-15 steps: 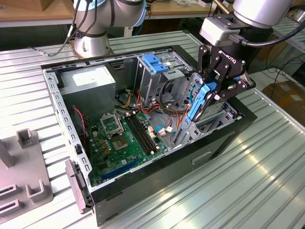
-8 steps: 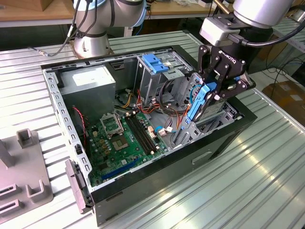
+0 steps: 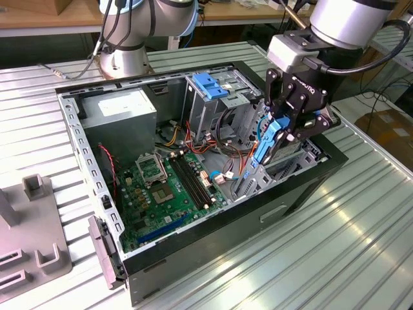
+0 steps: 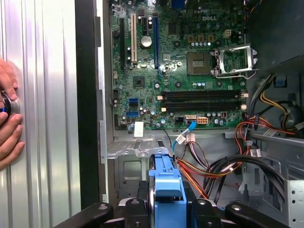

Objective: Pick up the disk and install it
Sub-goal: 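Insert the disk into the insertion slot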

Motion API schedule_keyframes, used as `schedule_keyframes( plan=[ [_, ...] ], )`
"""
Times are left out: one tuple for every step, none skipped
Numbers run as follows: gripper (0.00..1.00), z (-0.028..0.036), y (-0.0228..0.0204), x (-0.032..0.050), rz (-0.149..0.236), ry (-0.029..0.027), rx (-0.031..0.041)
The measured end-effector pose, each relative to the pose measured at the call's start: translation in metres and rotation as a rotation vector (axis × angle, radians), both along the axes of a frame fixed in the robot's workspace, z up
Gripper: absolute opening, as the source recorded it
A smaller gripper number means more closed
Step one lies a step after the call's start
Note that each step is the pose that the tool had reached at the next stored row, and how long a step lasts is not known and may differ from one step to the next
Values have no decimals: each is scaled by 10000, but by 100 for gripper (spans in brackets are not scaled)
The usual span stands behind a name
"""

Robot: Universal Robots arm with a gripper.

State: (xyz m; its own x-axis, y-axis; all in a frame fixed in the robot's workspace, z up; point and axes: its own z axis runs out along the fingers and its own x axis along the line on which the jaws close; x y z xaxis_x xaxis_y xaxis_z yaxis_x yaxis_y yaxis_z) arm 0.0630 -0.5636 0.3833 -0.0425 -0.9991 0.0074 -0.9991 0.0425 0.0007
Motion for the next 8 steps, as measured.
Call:
schedule_keyframes(
  plan=[
    [37, -13, 0, 0, -1, 0, 0],
    [37, -23, 0, 0, 0, 0, -1],
    [37, -41, 0, 0, 0, 0, -1],
    [37, -59, 0, 0, 0, 0, 0],
    [37, -70, 0, 0, -1, 0, -1],
    [37, -80, -1, 0, 0, -1, 0],
    [37, -104, -1, 0, 0, -1, -1],
    [37, -119, -1, 0, 0, -1, 0]
  ],
)
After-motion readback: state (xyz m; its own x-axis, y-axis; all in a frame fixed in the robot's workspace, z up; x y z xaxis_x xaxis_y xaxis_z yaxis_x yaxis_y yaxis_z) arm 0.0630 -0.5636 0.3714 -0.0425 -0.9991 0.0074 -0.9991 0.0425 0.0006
